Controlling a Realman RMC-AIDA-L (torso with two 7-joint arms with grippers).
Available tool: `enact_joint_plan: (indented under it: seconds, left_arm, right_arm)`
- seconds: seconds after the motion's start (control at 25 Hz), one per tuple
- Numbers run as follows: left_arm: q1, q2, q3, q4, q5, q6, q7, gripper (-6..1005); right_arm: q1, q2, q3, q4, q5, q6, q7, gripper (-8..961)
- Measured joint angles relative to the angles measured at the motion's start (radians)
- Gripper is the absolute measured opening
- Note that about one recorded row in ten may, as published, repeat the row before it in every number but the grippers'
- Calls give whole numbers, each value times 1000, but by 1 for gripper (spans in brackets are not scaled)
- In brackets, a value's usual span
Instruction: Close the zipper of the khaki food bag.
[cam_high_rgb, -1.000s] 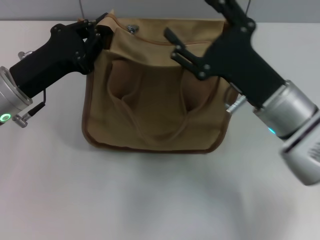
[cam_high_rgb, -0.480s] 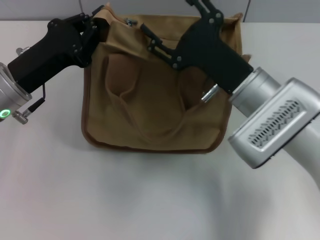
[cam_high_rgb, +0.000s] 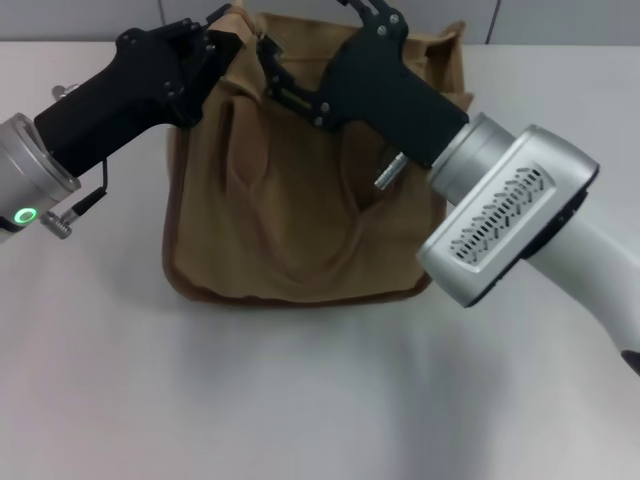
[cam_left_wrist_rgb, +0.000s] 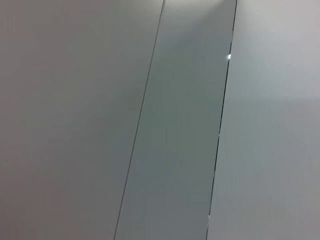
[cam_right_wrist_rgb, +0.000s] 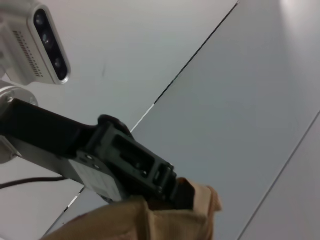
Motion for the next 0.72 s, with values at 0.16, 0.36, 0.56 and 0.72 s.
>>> enact_joint_plan:
  seconds: [0.16,0.36,0.56,0.72]
  left_arm:
    - [-10,0,0,-12,0,-8,6,22]
    - [-11,-1,1,-14,0,-21,8,22]
    - [-14,-1,1,-14,1,-24,8,23]
    - [-14,-1,1,-14,2,-24,8,23]
  right_arm:
    - [9,0,0,4,1,17,0,797]
    - [10,0,-2,-1,1,20,0,796]
    - [11,0,-11,-12,-5,20,0,778]
    - [10,0,-13,-19,-8,21,0,742]
